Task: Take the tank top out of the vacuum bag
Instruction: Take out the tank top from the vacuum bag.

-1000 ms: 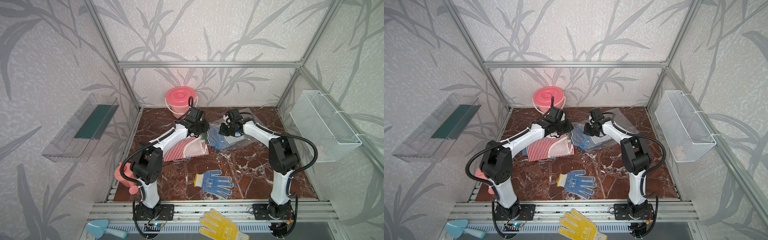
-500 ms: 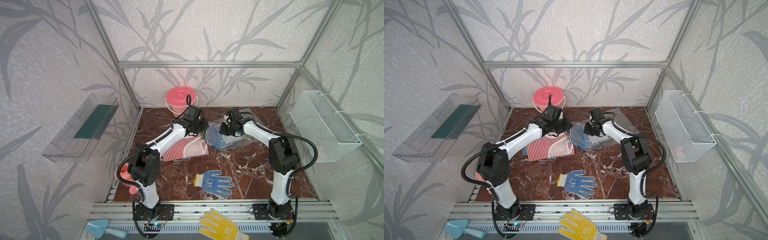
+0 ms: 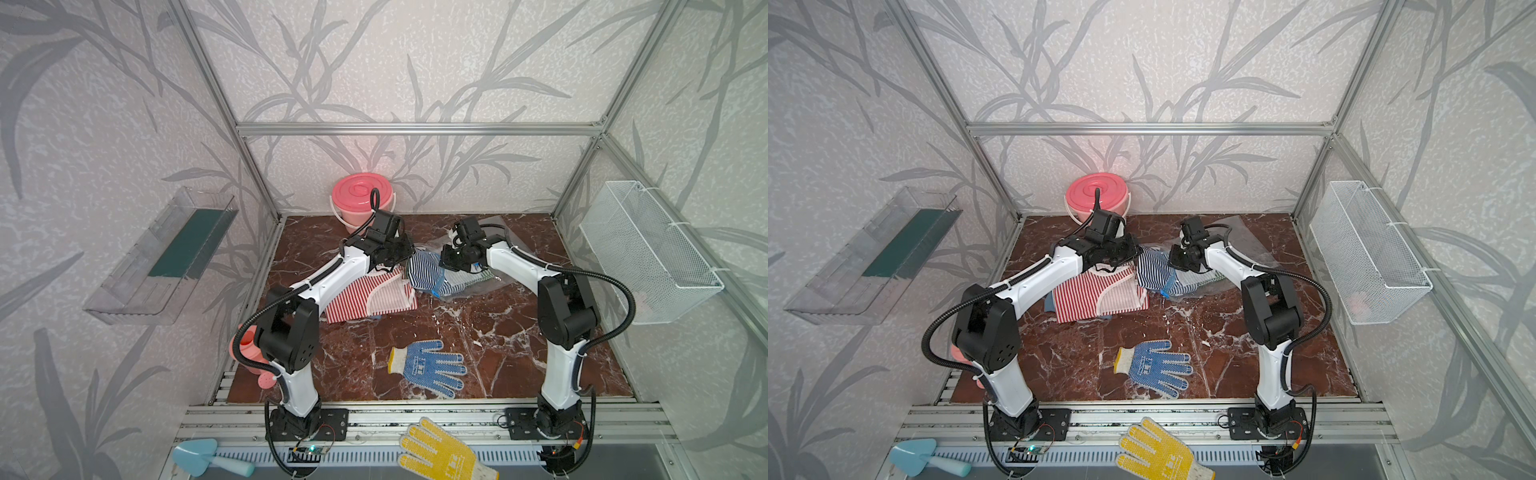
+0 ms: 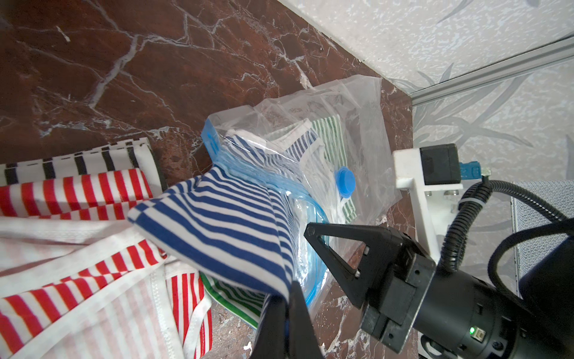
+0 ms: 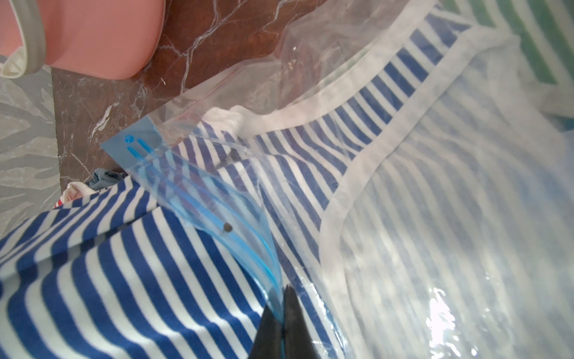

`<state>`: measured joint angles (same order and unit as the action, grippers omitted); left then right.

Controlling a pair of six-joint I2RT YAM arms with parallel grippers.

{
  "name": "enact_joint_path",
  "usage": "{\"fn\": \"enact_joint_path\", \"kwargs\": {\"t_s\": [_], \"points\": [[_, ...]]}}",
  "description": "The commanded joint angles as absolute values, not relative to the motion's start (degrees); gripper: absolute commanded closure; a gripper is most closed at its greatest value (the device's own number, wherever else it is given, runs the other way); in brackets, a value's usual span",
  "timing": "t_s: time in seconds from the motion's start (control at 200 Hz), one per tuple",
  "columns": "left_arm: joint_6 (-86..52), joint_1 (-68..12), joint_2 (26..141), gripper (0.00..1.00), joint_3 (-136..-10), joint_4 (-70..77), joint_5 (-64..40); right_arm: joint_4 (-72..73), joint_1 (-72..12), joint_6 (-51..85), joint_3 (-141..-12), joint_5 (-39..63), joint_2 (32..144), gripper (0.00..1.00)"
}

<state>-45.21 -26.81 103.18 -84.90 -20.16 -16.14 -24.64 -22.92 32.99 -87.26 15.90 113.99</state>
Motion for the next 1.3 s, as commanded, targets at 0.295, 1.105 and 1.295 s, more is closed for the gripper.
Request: {"fn": "enact_joint_path", "kwargs": {"t_s": [0.295,1.105,1.295], "points": [[-47.17,-26.04,100.06,1.00,-85.86,-19.09,-19.25,-25.14,-22.15,32.83,-89.30,14.73,115.86,1.00],[-45.70,-25.46,95.19,1.00,-82.61,-20.95,-16.13,-24.27,-21.68,33.57,-85.26,14.15,114.78,1.00],[-46.36,-24.64,93.75,1.00,-81.18,-21.02,-16.06,-24.52,-21.71,33.42,-85.77,13.68,115.13,1.00]]}}
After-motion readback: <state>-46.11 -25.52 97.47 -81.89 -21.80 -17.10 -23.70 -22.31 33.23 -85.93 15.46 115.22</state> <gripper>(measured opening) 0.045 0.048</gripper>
